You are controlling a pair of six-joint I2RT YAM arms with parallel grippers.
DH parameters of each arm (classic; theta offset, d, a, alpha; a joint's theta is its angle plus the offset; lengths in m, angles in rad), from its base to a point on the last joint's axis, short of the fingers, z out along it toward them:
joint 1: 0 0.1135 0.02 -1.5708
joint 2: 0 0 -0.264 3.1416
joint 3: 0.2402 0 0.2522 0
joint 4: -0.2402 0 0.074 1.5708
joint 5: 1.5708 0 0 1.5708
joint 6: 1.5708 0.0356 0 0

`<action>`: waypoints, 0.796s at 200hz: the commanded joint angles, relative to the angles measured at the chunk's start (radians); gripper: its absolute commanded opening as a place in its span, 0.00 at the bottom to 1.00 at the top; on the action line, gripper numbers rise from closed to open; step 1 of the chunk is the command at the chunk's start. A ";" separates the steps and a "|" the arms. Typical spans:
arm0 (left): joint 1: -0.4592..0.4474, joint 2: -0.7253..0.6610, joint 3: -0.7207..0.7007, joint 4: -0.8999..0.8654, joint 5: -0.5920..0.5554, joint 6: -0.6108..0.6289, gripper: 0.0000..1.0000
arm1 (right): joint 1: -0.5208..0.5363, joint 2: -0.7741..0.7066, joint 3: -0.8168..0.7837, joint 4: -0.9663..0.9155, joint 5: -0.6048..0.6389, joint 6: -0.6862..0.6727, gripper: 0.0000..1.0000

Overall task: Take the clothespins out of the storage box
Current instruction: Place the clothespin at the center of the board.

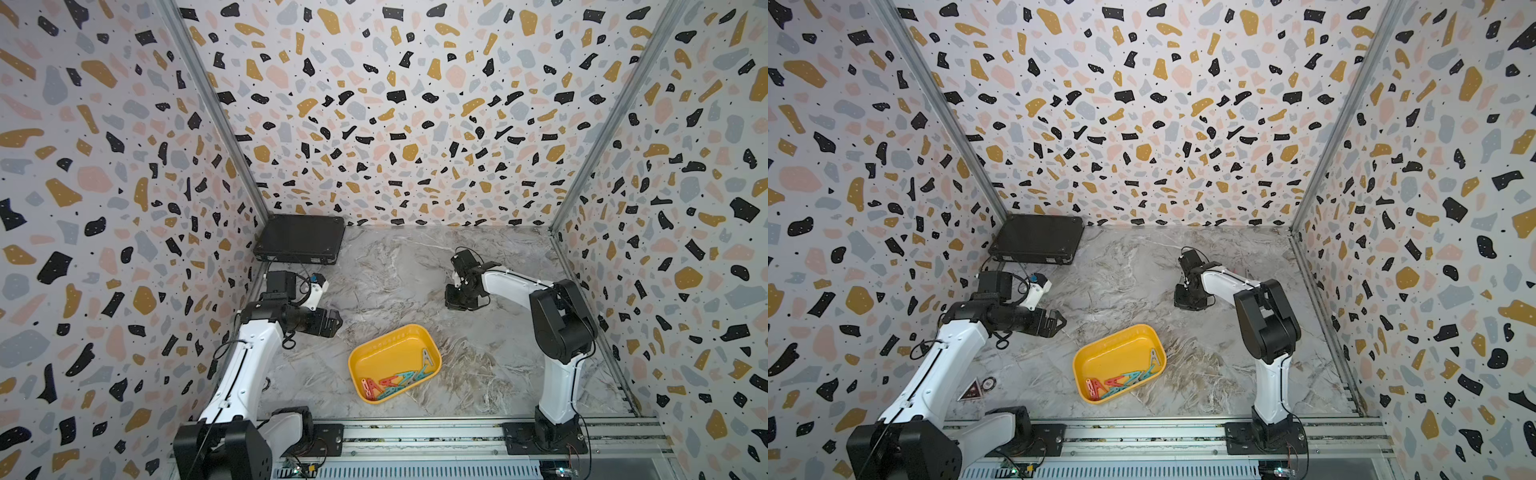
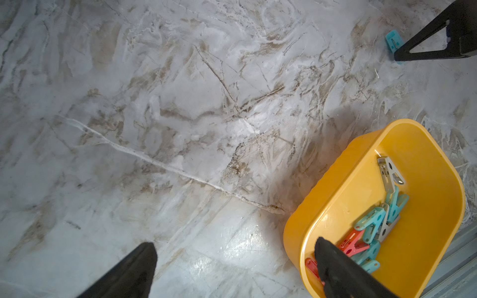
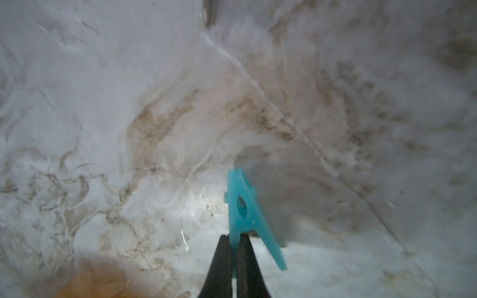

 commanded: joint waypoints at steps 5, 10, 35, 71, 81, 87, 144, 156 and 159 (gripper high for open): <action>0.006 -0.008 -0.002 0.001 0.010 0.014 1.00 | -0.001 0.021 0.054 0.009 0.011 0.058 0.00; 0.006 -0.008 -0.002 0.001 0.010 0.014 1.00 | -0.001 0.031 0.062 0.006 0.015 0.061 0.00; 0.006 -0.009 -0.003 0.000 0.010 0.014 1.00 | -0.002 0.070 0.099 -0.009 0.037 0.082 0.00; 0.006 -0.011 -0.003 0.001 0.010 0.015 1.00 | -0.005 0.081 0.101 -0.007 0.051 0.103 0.00; 0.007 -0.010 -0.003 0.001 0.011 0.016 1.00 | -0.004 0.074 0.093 -0.006 0.063 0.109 0.00; 0.006 -0.011 -0.003 0.001 0.012 0.016 1.00 | -0.004 0.070 0.088 -0.005 0.070 0.111 0.00; 0.006 -0.014 -0.004 0.001 0.012 0.015 1.00 | -0.005 0.058 0.078 -0.008 0.085 0.127 0.08; 0.006 -0.013 -0.003 0.001 0.011 0.016 1.00 | -0.004 0.053 0.075 -0.008 0.091 0.132 0.08; 0.007 -0.014 -0.004 0.001 0.012 0.016 1.00 | -0.004 0.051 0.074 -0.009 0.093 0.134 0.08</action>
